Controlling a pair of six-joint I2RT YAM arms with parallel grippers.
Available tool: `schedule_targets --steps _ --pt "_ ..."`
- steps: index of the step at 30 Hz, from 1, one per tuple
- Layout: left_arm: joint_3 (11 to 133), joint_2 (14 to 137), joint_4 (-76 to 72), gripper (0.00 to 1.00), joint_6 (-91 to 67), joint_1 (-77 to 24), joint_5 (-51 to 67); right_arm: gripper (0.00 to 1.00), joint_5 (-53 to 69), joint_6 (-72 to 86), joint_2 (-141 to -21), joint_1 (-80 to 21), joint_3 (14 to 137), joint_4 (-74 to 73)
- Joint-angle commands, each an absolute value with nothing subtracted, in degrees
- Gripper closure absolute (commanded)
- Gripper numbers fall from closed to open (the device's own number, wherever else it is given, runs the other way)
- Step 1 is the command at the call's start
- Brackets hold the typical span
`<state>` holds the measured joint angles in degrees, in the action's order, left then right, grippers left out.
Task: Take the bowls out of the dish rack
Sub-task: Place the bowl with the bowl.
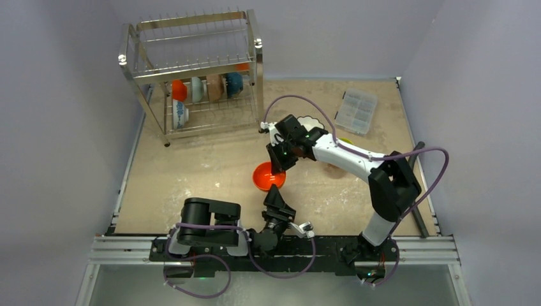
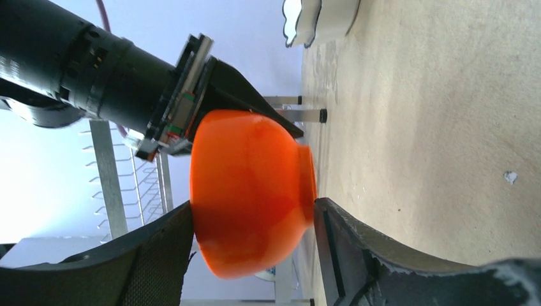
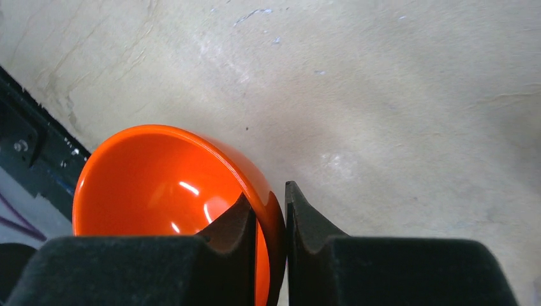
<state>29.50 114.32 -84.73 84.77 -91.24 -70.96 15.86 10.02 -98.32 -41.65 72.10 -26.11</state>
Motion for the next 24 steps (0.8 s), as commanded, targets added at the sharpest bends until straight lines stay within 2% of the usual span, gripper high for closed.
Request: schedule_targets --steps 1,10,18,21,24 --pt "28.3 113.4 -101.9 0.32 80.5 -91.1 -75.5 1.0 9.5 12.6 -93.5 -41.0 75.2 -23.6" --pt "26.6 110.8 -101.9 0.17 76.4 -91.1 -76.6 1.0 0.2 16.4 -88.4 -40.5 73.9 -19.7" --pt "25.5 109.0 -99.1 0.09 71.8 -89.8 -77.8 1.0 -7.6 19.0 -81.9 -37.1 70.5 -17.2" --pt "25.2 105.6 -90.9 0.09 65.4 -89.0 -77.2 1.0 -7.9 19.5 -79.4 -34.3 68.8 -16.8" --pt "25.5 98.8 -73.7 0.09 52.1 -87.8 -75.0 1.0 -7.6 20.0 -76.9 -31.0 66.5 -16.7"
